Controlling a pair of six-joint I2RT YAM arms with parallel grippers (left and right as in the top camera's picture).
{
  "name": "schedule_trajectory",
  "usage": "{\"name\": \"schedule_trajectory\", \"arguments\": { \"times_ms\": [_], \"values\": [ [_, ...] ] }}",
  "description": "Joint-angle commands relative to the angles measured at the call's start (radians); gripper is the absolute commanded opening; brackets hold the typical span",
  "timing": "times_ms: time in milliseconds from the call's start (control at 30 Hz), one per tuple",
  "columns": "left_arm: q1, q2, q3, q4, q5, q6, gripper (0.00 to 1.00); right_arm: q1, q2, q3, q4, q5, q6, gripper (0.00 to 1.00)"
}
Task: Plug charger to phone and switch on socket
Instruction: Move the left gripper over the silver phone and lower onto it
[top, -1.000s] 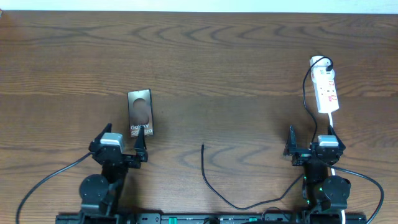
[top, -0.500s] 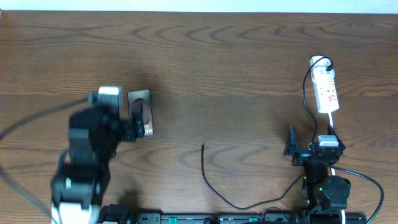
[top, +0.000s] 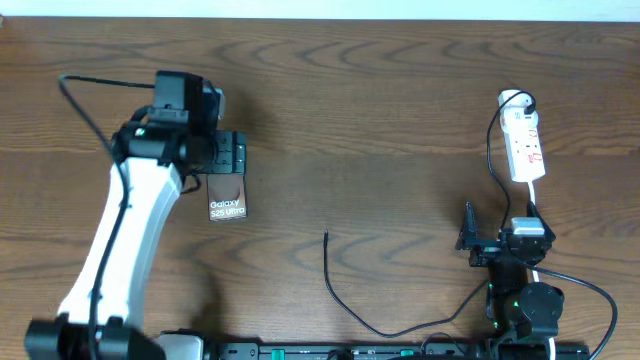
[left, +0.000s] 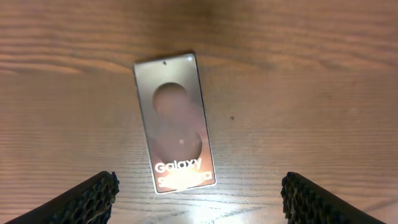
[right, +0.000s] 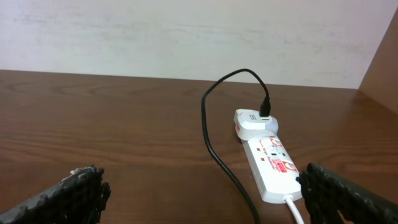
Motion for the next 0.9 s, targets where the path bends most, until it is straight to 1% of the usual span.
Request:
{"name": "schedule_trajectory", "arguments": {
  "times_ms": [0,33,67,100,133,167,200,233,367,467,533,667,867],
  "values": [
    [-0.002,0.038,0.018,-0.006,0.013,-0.012,0.84,-0.004,-0.005,-0.001,-0.004,-0.002,0.013,0.99],
    [-0.002,0.047,0.018,-0.006,0.013,-0.012,0.61,-0.004,-0.005,-0.001,-0.004,-0.002,0.013,0.99],
    [-0.002,0.053,0.018,-0.006,0.013,-0.012,0.35,-0.004,-0.005,-0.001,-0.004,-0.002,0.013,0.99],
    [-0.002,0.056,0.018,-0.003,0.013,-0.012,0.25,-0.004,-0.005,-0.001,-0.004,-0.002,0.013,0.99],
    [-0.002,0.058,0.018,-0.002,0.013,-0.012,0.25,-0.004,-0.005,-0.001,-0.004,-0.002,0.013,0.99],
    [-0.002,0.058,0.018,-0.002,0.013,-0.012,0.39,-0.004,-0.005,-0.001,-0.004,-0.002,0.013,0.99],
    [-0.002,0.058,0.018,-0.002,0.013,-0.012,0.93,-0.004,-0.005,-0.001,-0.004,-0.002,0.013,0.99],
    [-0.002,0.058,0.018,-0.002,0.013,-0.012,0.98,-0.004,-0.005,-0.001,-0.004,-0.002,0.013,0.99],
    [-0.003,0.058,0.018,-0.002,0.013,-0.029,0.98,-0.004,-0.005,-0.001,-0.004,-0.002,0.013,0.99],
    [-0.003,0.060,0.017,-0.003,0.013,-0.080,0.98,-0.004,-0.005,-0.001,-0.004,-0.002,0.013,0.99],
    [-0.003,0.061,0.016,-0.011,0.011,-0.093,0.98,-0.004,-0.005,-0.001,-0.004,-0.002,0.013,0.99],
    [-0.003,0.068,0.014,-0.041,-0.026,-0.144,0.98,-0.004,-0.005,-0.001,-0.004,-0.002,0.013,0.99],
    [-0.003,0.134,0.010,-0.047,-0.025,-0.144,0.98,-0.004,-0.005,-0.001,-0.004,-0.001,0.013,0.99]
  ]
}}
